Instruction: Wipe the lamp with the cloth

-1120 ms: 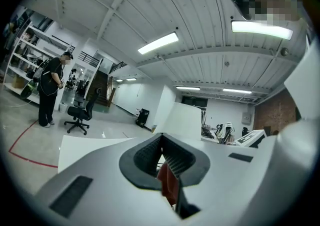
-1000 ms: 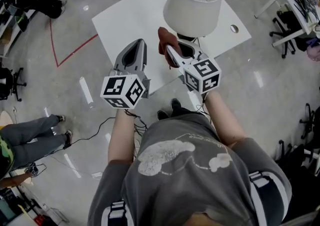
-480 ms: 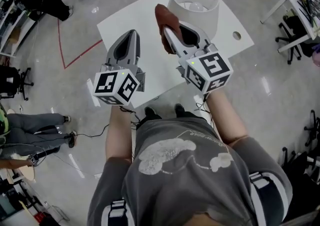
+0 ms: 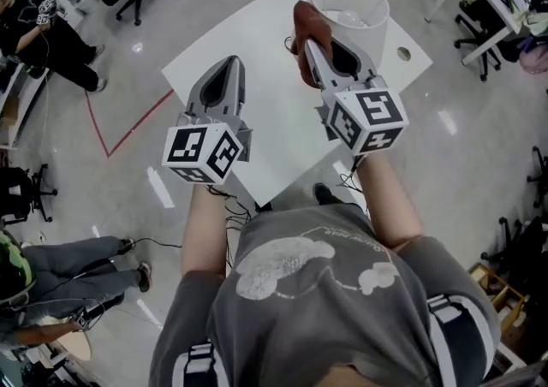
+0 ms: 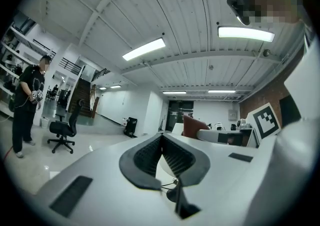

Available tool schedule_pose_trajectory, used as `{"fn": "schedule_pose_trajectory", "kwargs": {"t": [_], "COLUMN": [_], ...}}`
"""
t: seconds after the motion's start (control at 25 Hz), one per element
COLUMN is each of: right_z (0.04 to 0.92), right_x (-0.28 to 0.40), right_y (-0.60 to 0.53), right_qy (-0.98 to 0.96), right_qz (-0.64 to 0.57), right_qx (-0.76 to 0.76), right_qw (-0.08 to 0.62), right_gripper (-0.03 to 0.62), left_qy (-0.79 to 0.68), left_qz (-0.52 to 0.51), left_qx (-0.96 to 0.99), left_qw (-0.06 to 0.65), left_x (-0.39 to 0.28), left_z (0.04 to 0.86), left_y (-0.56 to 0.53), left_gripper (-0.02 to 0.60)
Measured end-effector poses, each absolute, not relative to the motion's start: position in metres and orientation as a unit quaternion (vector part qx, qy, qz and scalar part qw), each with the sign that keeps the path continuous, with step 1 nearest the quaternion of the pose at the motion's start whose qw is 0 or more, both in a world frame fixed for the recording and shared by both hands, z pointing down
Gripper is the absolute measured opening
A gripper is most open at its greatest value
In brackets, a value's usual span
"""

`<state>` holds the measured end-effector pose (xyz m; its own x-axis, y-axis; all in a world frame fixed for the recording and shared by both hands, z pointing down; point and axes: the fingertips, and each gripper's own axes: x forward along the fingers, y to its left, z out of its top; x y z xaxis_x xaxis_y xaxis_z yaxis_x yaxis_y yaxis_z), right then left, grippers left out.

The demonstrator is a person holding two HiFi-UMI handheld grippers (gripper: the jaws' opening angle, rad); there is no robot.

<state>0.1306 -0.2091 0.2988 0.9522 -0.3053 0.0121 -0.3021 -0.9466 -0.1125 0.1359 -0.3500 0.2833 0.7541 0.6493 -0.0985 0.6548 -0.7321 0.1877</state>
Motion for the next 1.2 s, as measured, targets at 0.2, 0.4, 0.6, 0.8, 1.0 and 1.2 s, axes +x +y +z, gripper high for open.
{"fn": "schedule_pose_trajectory", "kwargs": {"t": [0.2,0.4,0.6,0.8,1.0,1.2], "right_z": [0.324,0.360,0.397,0.430,0.429,0.394], "right_x": [0.139,0.140,0.139,0.131,0.122,0.130], "right_y": [-0.224,-0.226,-0.228,-0.234,-0.251,-0.263], "right_qy": [0.107,0.066,0.029,0.007,0.037,0.079], "right_qz": [-0.040,-0.075,-0.109,-0.147,-0.153,-0.119], "right_qx": [-0.992,-0.993,-0.991,-0.986,-0.984,-0.986], "right_qw": [0.054,0.057,0.067,0.078,0.081,0.087], "right_gripper": [0.086,0.086,0.086,0.086,0.086,0.086], "left_qy": [0.383,0.411,0.432,0.443,0.443,0.430], "left_qz": [0.004,0.022,0.040,0.063,0.075,0.053], "left_qx": [0.916,0.903,0.892,0.885,0.885,0.894], "left_qw": [0.117,0.123,0.125,0.126,0.122,0.112], "left_x": [0.151,0.155,0.158,0.161,0.160,0.163], "left_z": [0.297,0.314,0.328,0.346,0.354,0.330], "left_y": [-0.370,-0.376,-0.387,-0.392,-0.372,-0.360], "left_gripper": [0.008,0.009,0.008,0.009,0.009,0.008]}}
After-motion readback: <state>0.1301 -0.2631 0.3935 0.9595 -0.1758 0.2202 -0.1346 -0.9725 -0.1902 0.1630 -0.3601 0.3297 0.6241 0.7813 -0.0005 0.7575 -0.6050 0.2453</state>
